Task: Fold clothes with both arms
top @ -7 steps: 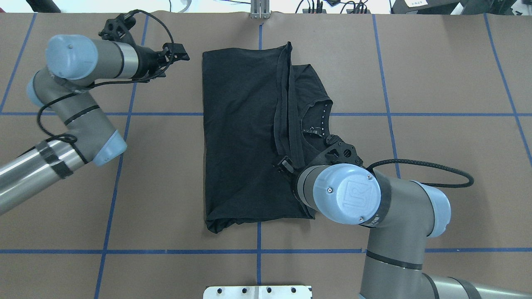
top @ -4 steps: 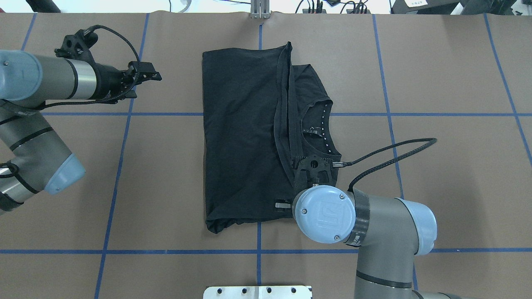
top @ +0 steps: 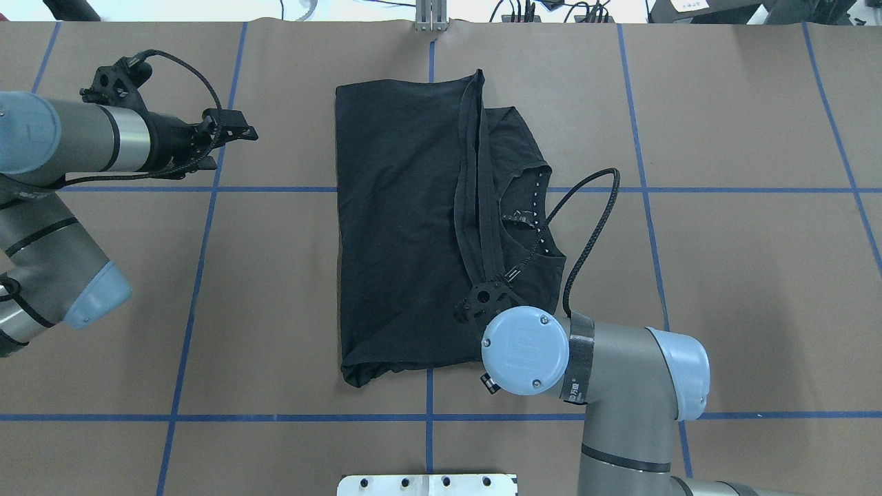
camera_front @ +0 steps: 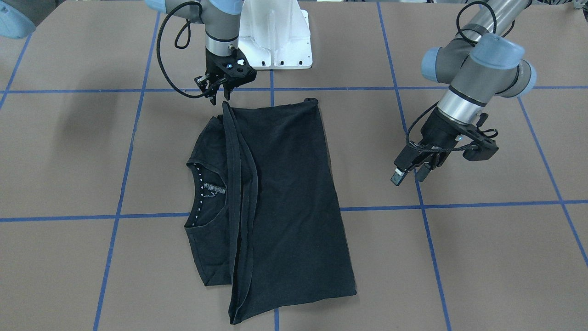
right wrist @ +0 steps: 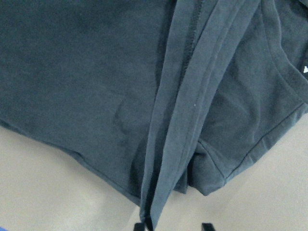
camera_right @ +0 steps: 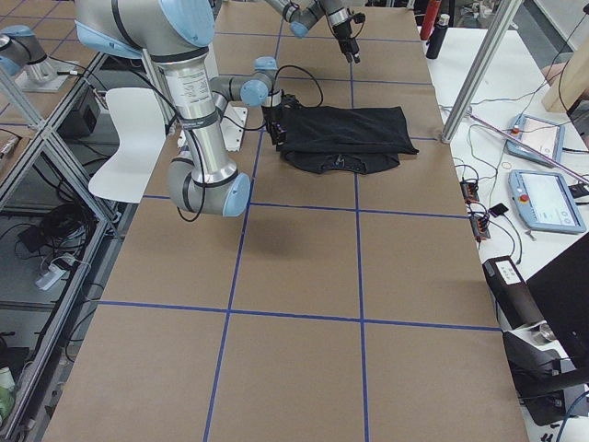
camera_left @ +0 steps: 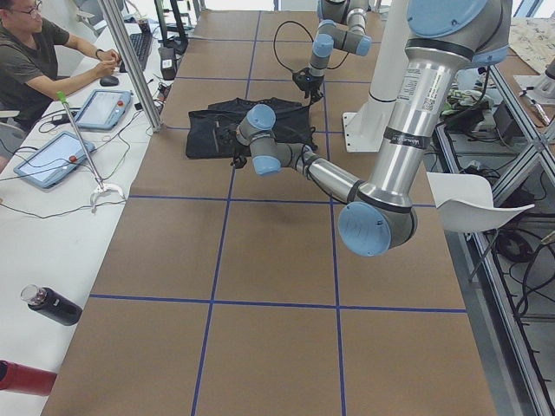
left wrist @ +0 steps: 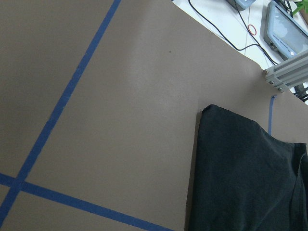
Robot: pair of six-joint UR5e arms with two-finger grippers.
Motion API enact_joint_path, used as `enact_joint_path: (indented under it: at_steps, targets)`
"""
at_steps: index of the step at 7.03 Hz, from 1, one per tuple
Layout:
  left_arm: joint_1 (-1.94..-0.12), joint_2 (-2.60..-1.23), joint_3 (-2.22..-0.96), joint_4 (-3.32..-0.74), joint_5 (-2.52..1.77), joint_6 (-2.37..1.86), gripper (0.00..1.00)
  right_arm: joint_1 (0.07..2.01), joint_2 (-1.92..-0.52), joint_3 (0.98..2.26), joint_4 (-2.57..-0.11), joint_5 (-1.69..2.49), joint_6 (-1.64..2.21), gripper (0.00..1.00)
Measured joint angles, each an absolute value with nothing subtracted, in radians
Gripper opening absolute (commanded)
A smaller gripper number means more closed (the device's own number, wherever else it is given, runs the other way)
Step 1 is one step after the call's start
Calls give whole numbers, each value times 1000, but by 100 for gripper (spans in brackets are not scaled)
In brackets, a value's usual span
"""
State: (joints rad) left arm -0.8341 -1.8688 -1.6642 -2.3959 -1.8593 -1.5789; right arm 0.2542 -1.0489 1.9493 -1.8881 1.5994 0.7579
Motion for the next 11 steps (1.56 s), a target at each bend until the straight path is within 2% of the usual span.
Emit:
enact_joint_path:
  at_steps: [4,5,7,11]
  targets:
    - [-831,-1869,-1661,-2397,-1858,-1611,99,273,-958,1832,-1869,1598,734,49]
    - [-830,-1869,-1660,-2397,-1857,-1613,99,281,-956,1820,-1862,1597,733,44]
    - [-830,-1869,-1660,-2398,-1856,-1614,99,287,-958,1815,-1858,1596,733,0]
    - [-830,-1870,-1661,-2397,-1856,-1615,99,294,-965,1818,-1855,1599,746,0]
